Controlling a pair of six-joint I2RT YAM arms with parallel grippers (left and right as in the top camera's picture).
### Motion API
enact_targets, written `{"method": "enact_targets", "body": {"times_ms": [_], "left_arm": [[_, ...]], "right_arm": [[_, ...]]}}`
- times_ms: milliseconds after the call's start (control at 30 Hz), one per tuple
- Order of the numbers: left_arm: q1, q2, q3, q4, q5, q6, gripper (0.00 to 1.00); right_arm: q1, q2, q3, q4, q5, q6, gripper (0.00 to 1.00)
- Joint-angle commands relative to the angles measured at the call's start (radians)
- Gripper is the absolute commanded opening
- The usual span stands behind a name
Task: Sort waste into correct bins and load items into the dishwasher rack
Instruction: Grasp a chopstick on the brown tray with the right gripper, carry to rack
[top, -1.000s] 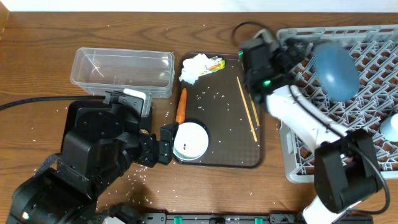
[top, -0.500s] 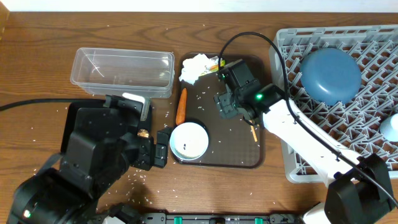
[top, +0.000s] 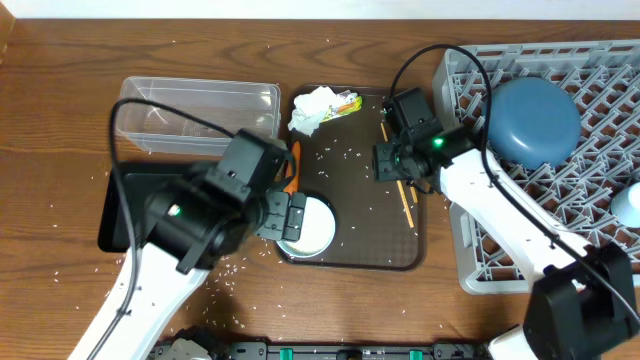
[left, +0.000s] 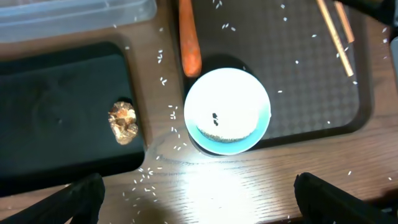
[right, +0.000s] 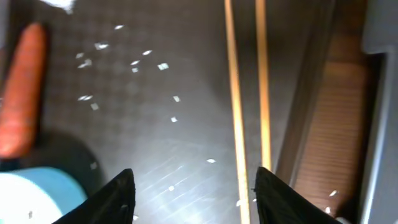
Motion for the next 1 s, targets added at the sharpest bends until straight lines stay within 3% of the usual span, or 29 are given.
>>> {"method": "enact_targets", "body": {"times_ms": [0, 200, 367, 500, 567, 600, 767, 967], "left_arm": [[0.003, 0.022, -0.002, -0.002, 0.032, -0.013, 0.98], [0.003, -0.028, 0.012, -0.003, 0.032, -0.012, 0.98], [0.003, -0.112, 0.013, -0.004, 0.031, -0.008, 0.98], [0.003, -0.163, 0.013, -0.003, 0.031, -0.008, 0.98], [0.003, -0.18, 0.013, -0.003, 0.031, -0.008, 0.98], [0.003, -0.186, 0.013, -0.003, 0.031, -0.008, 0.98], [0.003, -0.195, 0.013, -0.004, 0.031, -0.008, 0.98], [0.003, -0.189, 0.012, -0.004, 0.032, -0.008, 0.98]], "right_arm": [[-0.004, 0.063, 0.002, -0.004, 0.082, -0.011, 0.52], [-0.01, 0.196, 0.001, 0.011, 0.125, -0.015, 0.49], [-0.016, 0.275, 0.001, 0.06, 0.134, -0.022, 0.42], [-0.014, 0.316, 0.001, 0.064, 0.09, -0.022, 0.23], [-0.014, 0.326, 0.001, 0.059, 0.09, -0.022, 0.05], [-0.014, 0.325, 0.002, 0.054, 0.09, -0.022, 0.01], [-0.025, 0.229, 0.005, 0.017, 0.089, -0.03, 0.01], [-0.064, -0.026, 0.005, -0.021, 0.05, -0.072, 0.01]]}}
